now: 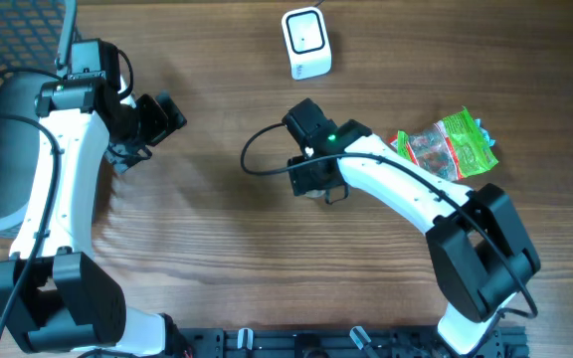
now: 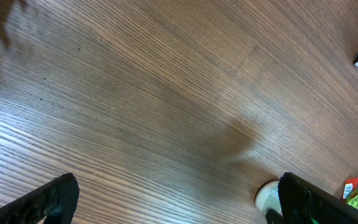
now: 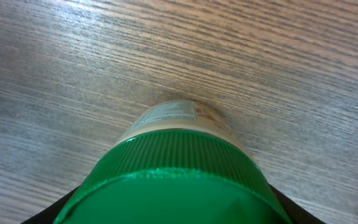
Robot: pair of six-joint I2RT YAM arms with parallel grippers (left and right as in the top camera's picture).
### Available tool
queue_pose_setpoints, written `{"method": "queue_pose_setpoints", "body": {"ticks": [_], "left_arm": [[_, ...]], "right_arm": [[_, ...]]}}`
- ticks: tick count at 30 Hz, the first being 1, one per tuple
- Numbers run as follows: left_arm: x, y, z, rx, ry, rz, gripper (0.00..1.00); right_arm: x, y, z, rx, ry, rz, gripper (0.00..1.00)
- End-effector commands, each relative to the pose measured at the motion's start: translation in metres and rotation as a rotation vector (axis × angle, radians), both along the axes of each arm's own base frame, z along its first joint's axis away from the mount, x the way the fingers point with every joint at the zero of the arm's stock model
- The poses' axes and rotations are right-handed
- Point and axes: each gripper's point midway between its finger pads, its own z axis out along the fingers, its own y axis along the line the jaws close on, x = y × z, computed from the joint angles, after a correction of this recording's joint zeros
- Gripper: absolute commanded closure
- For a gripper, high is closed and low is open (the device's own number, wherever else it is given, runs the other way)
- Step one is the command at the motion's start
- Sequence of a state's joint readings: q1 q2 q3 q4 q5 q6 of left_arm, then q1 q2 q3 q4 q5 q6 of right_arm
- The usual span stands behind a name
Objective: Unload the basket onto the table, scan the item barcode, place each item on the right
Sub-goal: 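Lift the jar and move it toward the white scanner, then hold the jar up in front of the white scanner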
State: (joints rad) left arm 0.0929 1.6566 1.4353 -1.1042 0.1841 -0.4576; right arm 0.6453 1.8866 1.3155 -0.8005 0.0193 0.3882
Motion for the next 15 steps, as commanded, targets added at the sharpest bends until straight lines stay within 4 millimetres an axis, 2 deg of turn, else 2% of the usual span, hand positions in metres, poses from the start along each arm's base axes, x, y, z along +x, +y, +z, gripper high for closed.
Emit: {"method": "queue_pose_setpoints", "body": {"ticks": [1, 4, 5, 8, 11, 15], "left_arm": [[0.001, 0.001, 0.001, 0.001, -0.005, -0.006, 0.00], [0.001, 0.001, 0.001, 0.001, -0.005, -0.006, 0.00], [0.001, 0.001, 0.001, 0.001, -0.005, -0.006, 0.00], [0.001, 0.001, 0.001, 0.001, -0.005, -0.006, 0.00], [0.001, 0.001, 0.001, 0.001, -0.005, -0.006, 0.00], [0.001, 0.001, 0.001, 0.001, -0.005, -0.006, 0.00]], "right_arm": [[0.022, 0.019, 0.060, 0.068, -0.091, 0.025, 0.44], [0.027, 0.023, 0.096, 0.081, -0.106, 0.024, 0.49], [0.028, 0.024, 0.114, 0.088, -0.115, 0.023, 0.51], [0.034, 0.024, 0.154, 0.127, -0.140, 0.011, 0.51], [0.055, 0.020, 0.199, 0.189, -0.238, -0.018, 0.51], [0.093, 0.013, 0.219, 0.249, -0.357, -0.076, 0.51]]}}
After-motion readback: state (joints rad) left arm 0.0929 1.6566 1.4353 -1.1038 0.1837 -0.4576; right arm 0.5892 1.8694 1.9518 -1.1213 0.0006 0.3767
